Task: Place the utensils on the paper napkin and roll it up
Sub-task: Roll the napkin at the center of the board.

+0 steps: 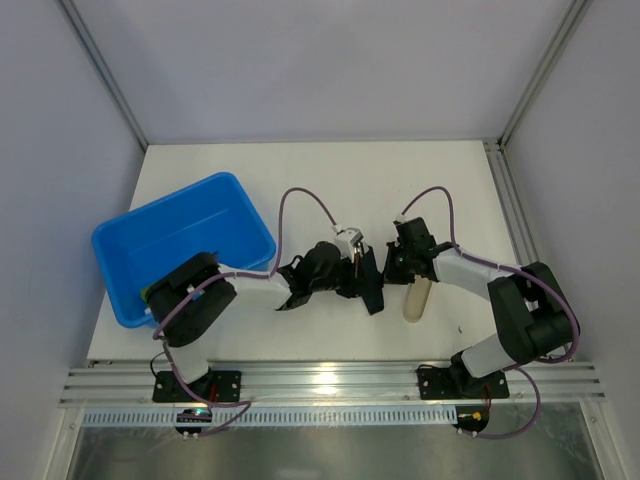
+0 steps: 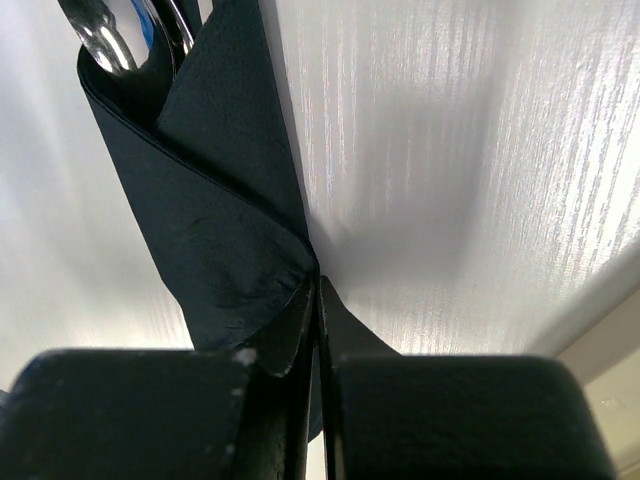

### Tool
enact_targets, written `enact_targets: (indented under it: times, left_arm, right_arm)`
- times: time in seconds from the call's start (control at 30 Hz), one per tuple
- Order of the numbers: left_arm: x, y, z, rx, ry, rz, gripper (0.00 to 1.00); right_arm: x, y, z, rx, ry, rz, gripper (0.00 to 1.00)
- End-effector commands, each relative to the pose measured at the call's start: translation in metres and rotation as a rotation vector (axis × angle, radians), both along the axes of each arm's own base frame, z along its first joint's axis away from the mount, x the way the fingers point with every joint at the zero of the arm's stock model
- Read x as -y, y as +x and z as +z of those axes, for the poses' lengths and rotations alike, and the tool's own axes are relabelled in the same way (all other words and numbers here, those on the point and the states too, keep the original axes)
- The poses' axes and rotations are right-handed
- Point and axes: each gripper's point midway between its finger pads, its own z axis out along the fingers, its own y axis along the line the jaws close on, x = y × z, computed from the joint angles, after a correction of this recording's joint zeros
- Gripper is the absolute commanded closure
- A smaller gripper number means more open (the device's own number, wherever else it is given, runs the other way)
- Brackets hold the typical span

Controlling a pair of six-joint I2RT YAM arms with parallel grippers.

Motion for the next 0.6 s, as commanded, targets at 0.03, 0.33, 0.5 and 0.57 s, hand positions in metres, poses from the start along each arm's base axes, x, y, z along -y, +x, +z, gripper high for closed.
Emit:
enact_targets:
  times: [0.03,0.33,0.5,0.57]
  left_arm:
    - [0.018,-0.012,0.005,-0.021,-0.116,-0.071,1.00]
    - [0.019,-0.029,-0.023,-0.082,-0.120,-0.087,1.00]
    - [0.023,-0.035,-0.042,-0.104,-0.113,-0.095,1.00]
    - [0.023,-0.038,-0.048,-0.115,-0.110,-0.098,1.00]
  right_arm:
    - [0.010,-0.015,-0.014,-0.062,-0.068,0.011,0.96]
    - [0.007,-0.014,-0.014,-0.065,-0.053,0.015,0.96]
    - [0.006,-0.014,-0.012,-0.063,-0.051,0.015,0.96]
    - [0.006,-0.015,-0.012,-0.064,-0.052,0.017,0.96]
